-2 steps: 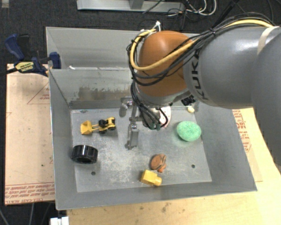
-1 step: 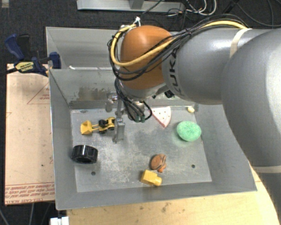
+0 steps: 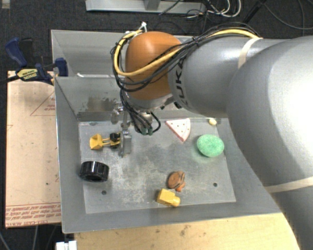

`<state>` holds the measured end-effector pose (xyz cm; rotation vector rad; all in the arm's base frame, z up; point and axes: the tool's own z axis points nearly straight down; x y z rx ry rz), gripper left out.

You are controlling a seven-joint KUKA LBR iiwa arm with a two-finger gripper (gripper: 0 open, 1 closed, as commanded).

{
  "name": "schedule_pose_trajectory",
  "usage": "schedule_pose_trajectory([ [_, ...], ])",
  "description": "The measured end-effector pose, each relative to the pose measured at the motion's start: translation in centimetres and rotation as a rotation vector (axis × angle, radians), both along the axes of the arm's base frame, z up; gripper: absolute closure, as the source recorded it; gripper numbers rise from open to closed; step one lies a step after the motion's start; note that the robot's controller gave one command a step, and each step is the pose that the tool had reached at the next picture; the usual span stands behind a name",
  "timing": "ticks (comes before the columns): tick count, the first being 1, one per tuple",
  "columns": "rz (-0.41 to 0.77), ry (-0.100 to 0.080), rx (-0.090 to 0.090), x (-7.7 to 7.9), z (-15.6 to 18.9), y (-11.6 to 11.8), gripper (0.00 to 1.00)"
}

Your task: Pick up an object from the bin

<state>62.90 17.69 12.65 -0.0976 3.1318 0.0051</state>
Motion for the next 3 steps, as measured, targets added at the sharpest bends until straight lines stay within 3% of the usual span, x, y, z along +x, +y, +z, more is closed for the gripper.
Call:
schedule_pose_trajectory([
  [1, 0.005, 0.0, 0.001, 0.6, -1.6, 0.2, 0.0],
  [2, 0.04, 0.015, -0.004, 0.5, -0.1, -1.8, 0.0],
  [3, 0.159, 0.005, -0.002, 2.1, -5.7, -1.3, 1.0],
])
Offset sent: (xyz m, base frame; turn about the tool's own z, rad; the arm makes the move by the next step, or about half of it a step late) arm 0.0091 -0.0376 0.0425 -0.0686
